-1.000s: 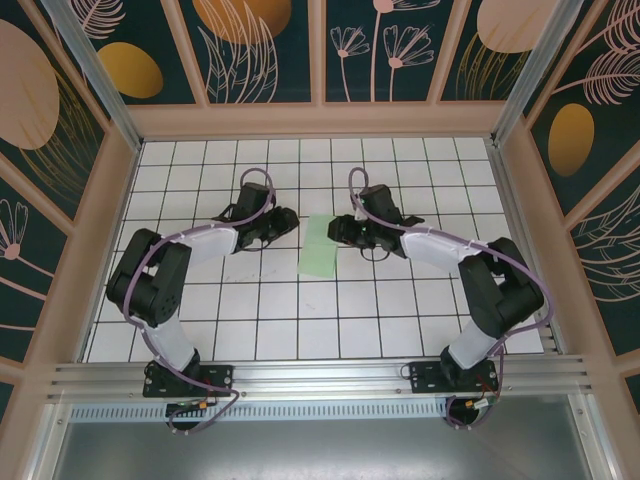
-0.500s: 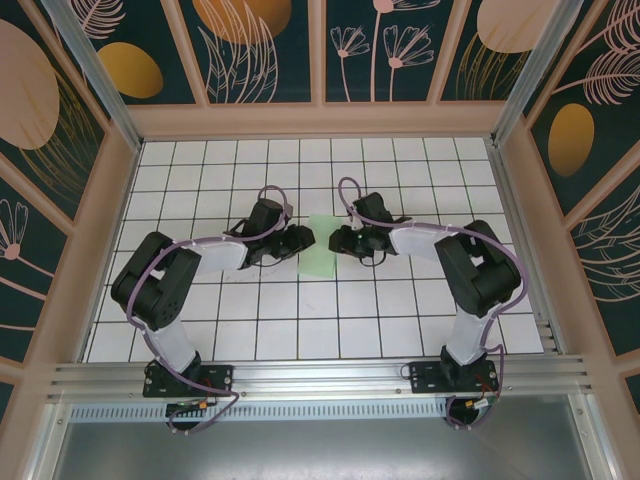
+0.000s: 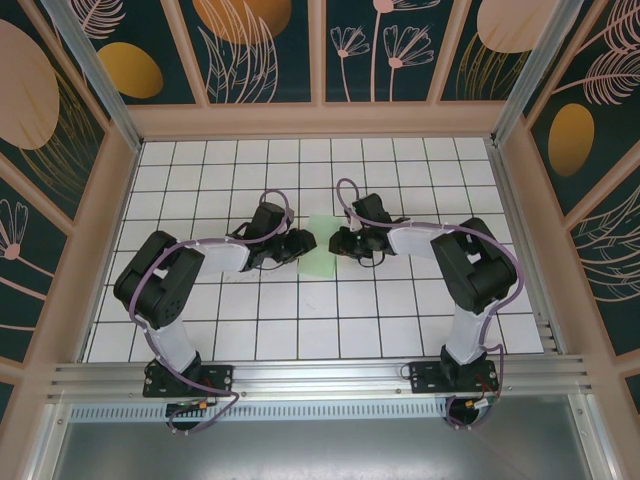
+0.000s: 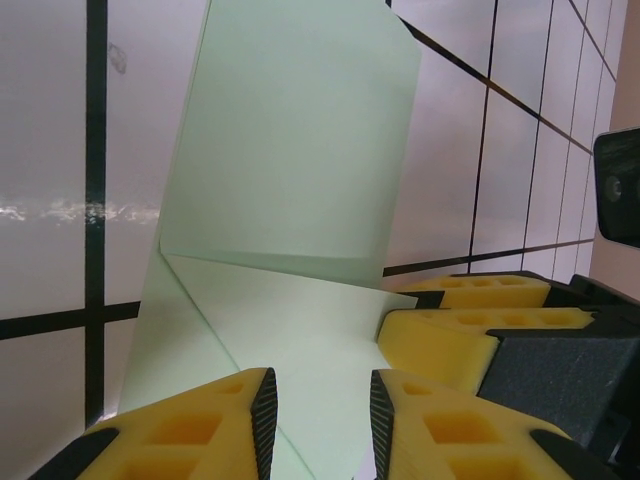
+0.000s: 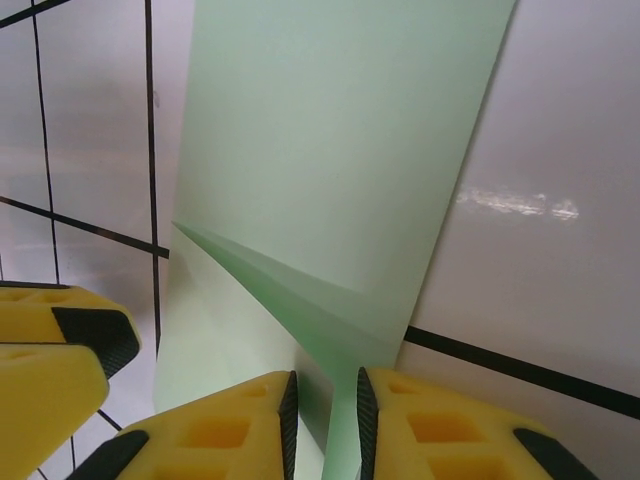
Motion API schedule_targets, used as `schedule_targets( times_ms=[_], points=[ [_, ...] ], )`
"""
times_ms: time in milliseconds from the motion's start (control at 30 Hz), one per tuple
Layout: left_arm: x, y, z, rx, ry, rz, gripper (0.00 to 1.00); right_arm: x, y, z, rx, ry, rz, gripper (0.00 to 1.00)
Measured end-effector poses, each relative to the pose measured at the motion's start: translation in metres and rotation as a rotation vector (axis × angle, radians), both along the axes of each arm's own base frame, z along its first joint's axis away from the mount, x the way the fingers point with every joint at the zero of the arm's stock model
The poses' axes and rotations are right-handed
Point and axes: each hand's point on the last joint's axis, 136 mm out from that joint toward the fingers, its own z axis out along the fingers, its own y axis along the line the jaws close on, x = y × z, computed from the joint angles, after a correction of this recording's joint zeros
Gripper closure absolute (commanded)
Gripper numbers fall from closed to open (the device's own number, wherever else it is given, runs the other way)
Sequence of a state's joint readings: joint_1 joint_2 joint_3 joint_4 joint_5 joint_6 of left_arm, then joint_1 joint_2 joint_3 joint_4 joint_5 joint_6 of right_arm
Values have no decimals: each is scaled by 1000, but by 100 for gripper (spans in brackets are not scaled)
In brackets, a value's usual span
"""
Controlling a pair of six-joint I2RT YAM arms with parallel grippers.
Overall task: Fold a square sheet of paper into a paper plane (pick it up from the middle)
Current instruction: Turn over the paper at the center of the table.
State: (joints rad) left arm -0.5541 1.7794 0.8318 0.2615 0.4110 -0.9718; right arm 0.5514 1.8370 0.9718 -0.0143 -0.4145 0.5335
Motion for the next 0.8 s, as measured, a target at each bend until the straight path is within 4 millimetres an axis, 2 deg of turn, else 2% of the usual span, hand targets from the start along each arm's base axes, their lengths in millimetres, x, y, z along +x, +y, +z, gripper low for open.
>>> schedule_targets(
  times_ms=[267, 433, 667, 800],
  points=[
    [-13, 5, -13, 7, 47, 25, 64, 4, 4, 4, 17, 3, -13, 84],
    [-12, 6, -12, 0, 44, 34, 64, 7, 5, 5, 21, 5, -22, 91],
    [-12, 3, -9, -14, 37, 28, 63, 10, 6, 6, 37, 0, -41, 92],
    [-13, 0, -9, -17, 39, 21, 62, 5, 3, -2, 37, 15, -57, 91]
  ],
)
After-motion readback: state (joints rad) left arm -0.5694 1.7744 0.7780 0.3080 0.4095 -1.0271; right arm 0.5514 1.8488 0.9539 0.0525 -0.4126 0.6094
